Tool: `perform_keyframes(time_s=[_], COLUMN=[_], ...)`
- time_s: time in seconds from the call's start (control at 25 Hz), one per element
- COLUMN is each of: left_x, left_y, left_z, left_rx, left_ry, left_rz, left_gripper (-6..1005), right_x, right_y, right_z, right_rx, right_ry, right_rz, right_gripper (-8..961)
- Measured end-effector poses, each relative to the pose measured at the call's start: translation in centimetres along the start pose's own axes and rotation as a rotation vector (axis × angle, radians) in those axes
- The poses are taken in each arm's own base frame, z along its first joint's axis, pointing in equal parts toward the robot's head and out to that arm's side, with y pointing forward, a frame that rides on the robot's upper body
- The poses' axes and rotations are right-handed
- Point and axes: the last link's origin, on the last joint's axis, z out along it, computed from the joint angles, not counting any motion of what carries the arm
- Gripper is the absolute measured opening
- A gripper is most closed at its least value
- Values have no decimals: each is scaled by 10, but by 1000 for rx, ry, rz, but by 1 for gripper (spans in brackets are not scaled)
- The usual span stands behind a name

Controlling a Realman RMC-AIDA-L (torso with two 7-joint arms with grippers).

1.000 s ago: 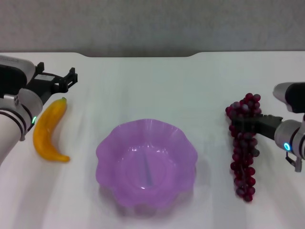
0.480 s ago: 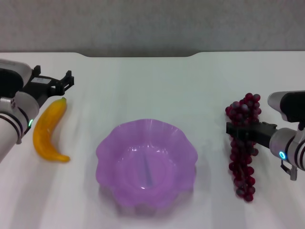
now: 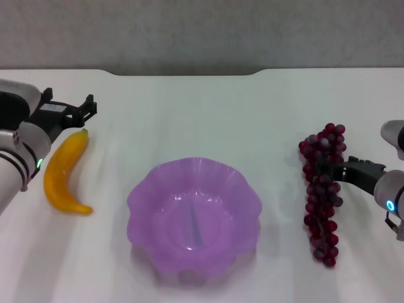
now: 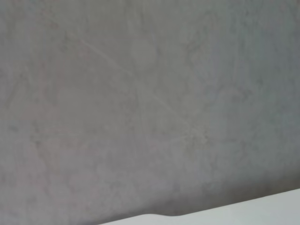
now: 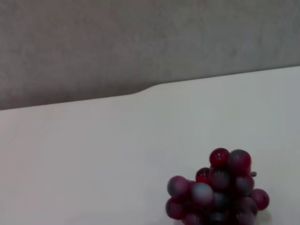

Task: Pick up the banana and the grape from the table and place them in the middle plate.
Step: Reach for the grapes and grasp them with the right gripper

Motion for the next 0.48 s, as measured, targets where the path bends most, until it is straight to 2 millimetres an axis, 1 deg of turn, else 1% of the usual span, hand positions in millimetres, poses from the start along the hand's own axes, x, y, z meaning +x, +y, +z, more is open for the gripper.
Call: perform_keyframes(time_s=[0.32, 0.48], left_x=[4, 5], left_y=[4, 5], left_z=[2, 2], left_rx=[-10, -11], left_ry=[11, 13], left_rz=[4, 4], left_gripper=[891, 891], right_x=[4, 5], right_y=[-3, 2], right_z=[12, 14], right_rx=[26, 17], right_ry=[35, 27], right_rz=[-29, -35], right_gripper=[754, 750])
